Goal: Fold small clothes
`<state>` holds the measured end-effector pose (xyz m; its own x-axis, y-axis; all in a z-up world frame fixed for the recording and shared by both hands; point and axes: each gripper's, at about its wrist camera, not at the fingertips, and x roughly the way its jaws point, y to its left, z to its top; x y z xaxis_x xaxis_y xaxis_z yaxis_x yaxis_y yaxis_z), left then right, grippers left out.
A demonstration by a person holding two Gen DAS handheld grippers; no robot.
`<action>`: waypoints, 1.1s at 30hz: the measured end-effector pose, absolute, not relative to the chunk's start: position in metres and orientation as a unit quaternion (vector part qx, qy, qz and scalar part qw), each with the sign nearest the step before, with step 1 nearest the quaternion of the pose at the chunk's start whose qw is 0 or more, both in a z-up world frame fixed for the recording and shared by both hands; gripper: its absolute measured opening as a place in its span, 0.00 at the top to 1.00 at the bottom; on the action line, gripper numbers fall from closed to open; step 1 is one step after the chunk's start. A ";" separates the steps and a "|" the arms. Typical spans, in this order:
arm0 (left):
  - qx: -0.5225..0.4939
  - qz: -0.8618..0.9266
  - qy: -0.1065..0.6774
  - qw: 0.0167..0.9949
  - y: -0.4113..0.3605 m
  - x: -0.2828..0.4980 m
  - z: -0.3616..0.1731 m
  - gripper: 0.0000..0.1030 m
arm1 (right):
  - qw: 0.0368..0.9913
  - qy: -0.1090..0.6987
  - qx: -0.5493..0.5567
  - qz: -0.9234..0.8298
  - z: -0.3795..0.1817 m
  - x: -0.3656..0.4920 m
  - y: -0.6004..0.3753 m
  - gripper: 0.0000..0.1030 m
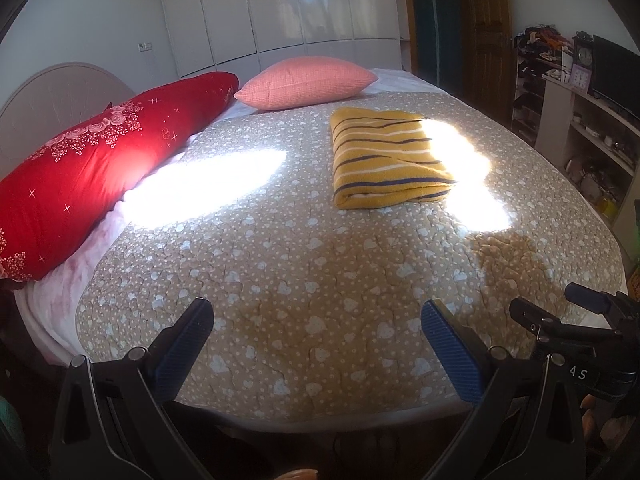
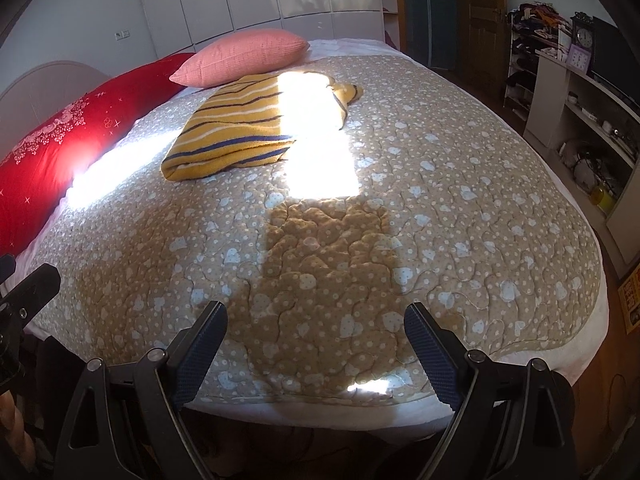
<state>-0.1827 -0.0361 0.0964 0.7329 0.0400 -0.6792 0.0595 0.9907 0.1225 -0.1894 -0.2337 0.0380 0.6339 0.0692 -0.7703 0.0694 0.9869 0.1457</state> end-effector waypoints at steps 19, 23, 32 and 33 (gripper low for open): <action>0.065 -0.012 0.391 0.918 -0.037 -0.178 0.087 0.00 | 0.895 0.437 0.084 0.003 0.030 -0.187 -0.235 0.10; 0.064 -0.011 0.393 0.917 -0.036 -0.178 0.086 0.00 | 0.895 0.438 0.083 0.004 0.031 -0.187 -0.235 0.10; 0.059 -0.014 0.401 0.914 -0.035 -0.176 0.084 0.00 | 0.895 0.440 0.080 0.007 0.030 -0.186 -0.232 0.10; 0.059 -0.015 0.401 0.914 -0.035 -0.176 0.083 0.00 | 0.895 0.440 0.080 0.007 0.030 -0.186 -0.232 0.10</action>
